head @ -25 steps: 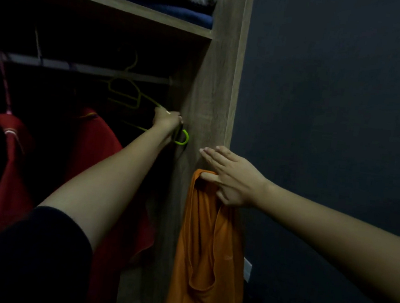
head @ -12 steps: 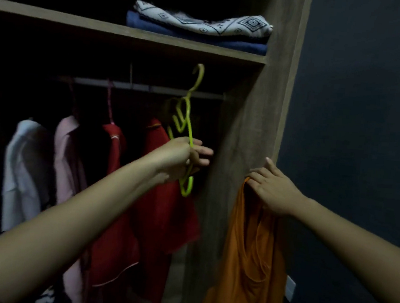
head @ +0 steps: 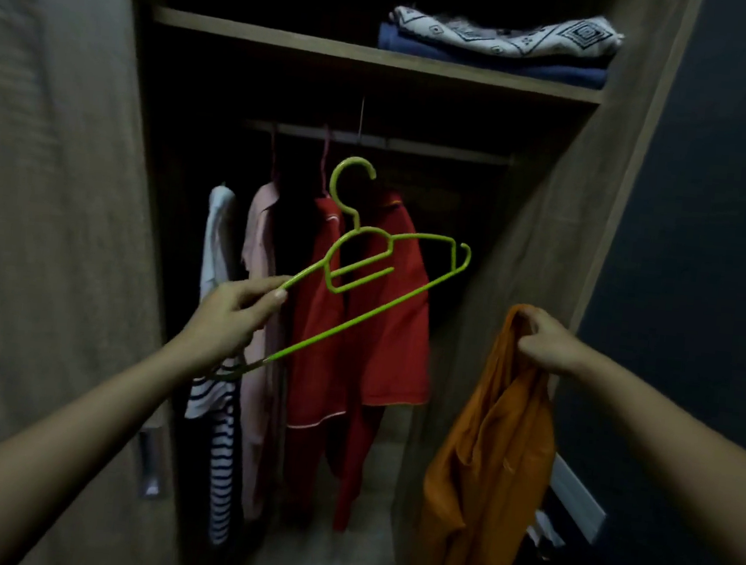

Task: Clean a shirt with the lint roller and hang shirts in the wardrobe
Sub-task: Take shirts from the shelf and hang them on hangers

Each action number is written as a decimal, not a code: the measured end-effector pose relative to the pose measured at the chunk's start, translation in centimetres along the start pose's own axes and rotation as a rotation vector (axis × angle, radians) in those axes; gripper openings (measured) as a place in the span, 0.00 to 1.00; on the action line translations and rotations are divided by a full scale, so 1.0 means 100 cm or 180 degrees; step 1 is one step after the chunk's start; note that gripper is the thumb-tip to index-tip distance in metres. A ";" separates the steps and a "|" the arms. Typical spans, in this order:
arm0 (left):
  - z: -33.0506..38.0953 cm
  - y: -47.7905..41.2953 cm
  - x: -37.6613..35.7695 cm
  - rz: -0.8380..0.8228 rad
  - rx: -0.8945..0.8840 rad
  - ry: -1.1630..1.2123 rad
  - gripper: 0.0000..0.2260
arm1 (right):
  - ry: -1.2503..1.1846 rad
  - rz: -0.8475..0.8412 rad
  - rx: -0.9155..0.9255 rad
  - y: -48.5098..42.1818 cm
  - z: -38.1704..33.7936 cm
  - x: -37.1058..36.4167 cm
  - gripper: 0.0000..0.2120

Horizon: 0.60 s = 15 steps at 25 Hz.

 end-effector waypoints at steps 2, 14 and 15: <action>-0.016 0.012 0.014 -0.0102 0.0128 0.0205 0.12 | -0.0274 0.0173 0.0014 0.006 -0.004 -0.004 0.28; -0.041 0.083 0.039 -0.0518 0.0422 0.0708 0.21 | -0.1740 0.0593 0.0074 0.057 -0.047 -0.009 0.26; -0.040 0.086 0.036 -0.0575 0.0394 0.0632 0.21 | -0.1747 0.0564 0.0090 0.062 -0.055 -0.007 0.29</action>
Point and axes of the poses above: each hand's wrist, its own y-axis away from the middle knuckle, its own x-axis out of the back of the hand, z = x × y, the point moved 10 cm from there along -y, towards the middle knuckle, and after that the axes turned 13 degrees about x, right-handed, at the moved point
